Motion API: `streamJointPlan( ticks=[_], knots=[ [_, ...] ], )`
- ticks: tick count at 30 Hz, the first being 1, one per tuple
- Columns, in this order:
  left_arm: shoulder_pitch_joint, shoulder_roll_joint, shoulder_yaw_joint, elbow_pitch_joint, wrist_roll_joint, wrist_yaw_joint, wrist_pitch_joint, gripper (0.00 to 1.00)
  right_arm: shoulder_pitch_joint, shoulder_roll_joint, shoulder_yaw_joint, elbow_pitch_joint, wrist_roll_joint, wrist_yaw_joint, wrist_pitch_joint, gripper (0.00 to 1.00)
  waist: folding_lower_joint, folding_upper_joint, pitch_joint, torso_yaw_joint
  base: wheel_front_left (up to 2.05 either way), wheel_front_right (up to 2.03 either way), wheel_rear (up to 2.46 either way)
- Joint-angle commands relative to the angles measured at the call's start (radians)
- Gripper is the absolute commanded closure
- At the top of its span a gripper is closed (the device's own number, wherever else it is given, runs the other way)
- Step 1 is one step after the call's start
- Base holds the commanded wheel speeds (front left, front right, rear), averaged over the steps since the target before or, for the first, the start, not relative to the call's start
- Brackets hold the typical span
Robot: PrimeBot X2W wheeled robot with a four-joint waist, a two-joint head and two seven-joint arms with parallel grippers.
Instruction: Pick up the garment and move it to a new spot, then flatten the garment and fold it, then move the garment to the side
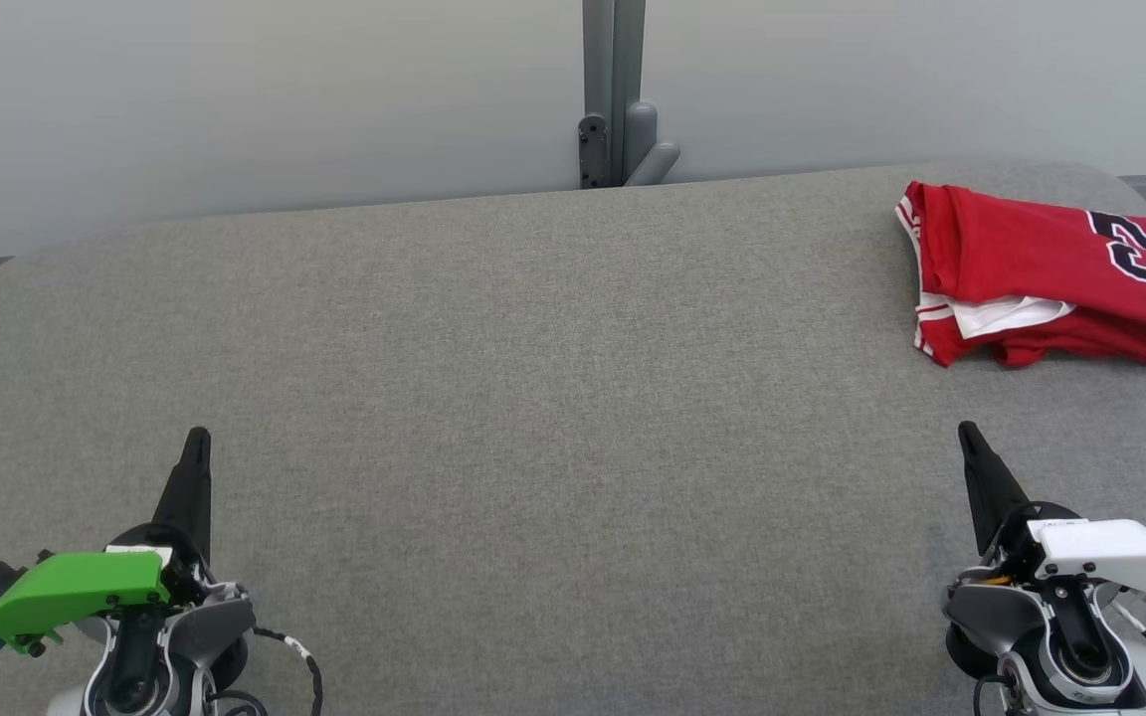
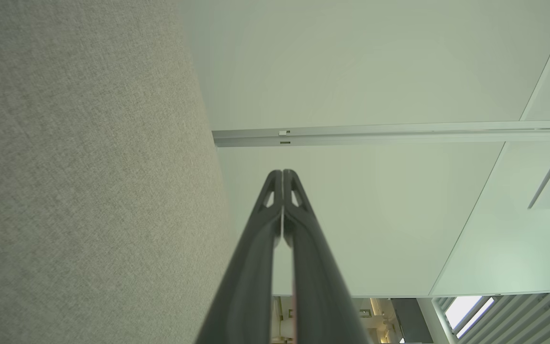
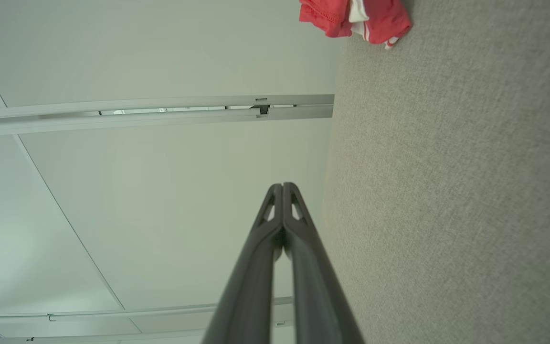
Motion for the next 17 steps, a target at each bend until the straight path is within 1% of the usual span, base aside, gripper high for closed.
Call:
streamJointPlan(
  ticks=[1,17],
  knots=[
    [-0.014,0.0,0.002,0.001,-0.004,-0.006,0.001,1.0,-0.01,-0.001,-0.003,0.002,-0.002,0.0,0.003,1.0,0.0,0.0067,0.0,0.0,0.0,0.0,0.0],
    [-0.014,0.0,0.002,0.001,-0.004,-0.006,0.001,1.0,-0.01,0.002,-0.005,0.002,-0.005,0.0,0.006,1.0,0.0,0.0067,0.0,0.0,0.0,0.0,0.0]
  ],
)
